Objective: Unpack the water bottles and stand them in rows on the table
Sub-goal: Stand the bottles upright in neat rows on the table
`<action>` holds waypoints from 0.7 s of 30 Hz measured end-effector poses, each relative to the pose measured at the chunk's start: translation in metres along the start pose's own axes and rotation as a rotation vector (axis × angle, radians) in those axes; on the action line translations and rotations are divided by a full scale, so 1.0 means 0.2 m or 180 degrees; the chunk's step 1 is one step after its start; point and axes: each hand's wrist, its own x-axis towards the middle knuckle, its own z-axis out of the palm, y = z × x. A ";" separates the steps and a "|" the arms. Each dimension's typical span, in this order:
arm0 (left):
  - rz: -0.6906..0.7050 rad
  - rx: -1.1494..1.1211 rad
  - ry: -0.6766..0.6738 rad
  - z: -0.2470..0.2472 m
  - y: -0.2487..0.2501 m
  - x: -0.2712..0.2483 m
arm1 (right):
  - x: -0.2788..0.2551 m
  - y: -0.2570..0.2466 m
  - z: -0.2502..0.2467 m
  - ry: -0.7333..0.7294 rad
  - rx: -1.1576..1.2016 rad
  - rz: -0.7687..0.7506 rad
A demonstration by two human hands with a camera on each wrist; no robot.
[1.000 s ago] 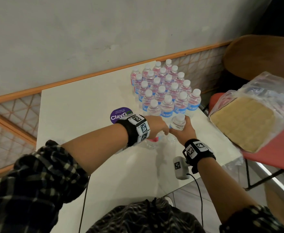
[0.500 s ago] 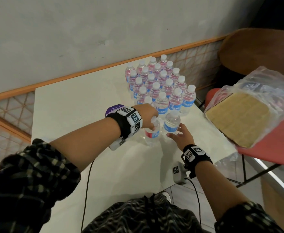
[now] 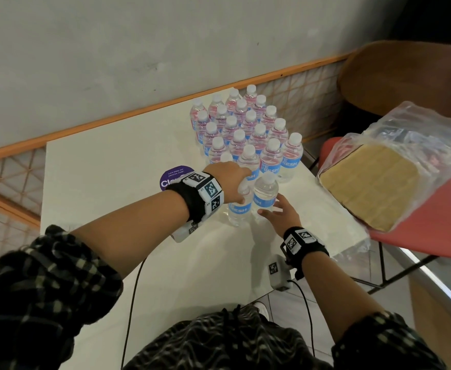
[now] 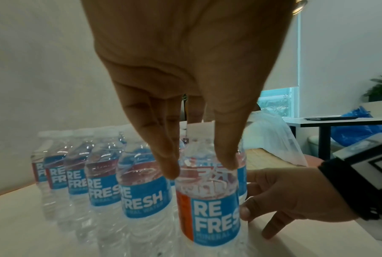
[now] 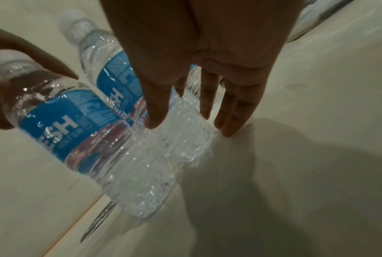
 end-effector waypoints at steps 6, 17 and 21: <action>-0.0059 -0.0391 0.0057 -0.02 0.02 0.03 | 0.03 -0.04 0.00 -0.0010 -0.0241 -0.0013; -0.0259 -0.0681 0.0291 0.01 -0.01 0.04 | 0.11 -0.05 0.00 -0.0282 -0.0253 -0.0180; -0.0286 -0.0720 0.0363 0.04 -0.01 0.03 | 0.10 -0.05 0.00 -0.0454 0.0087 -0.0313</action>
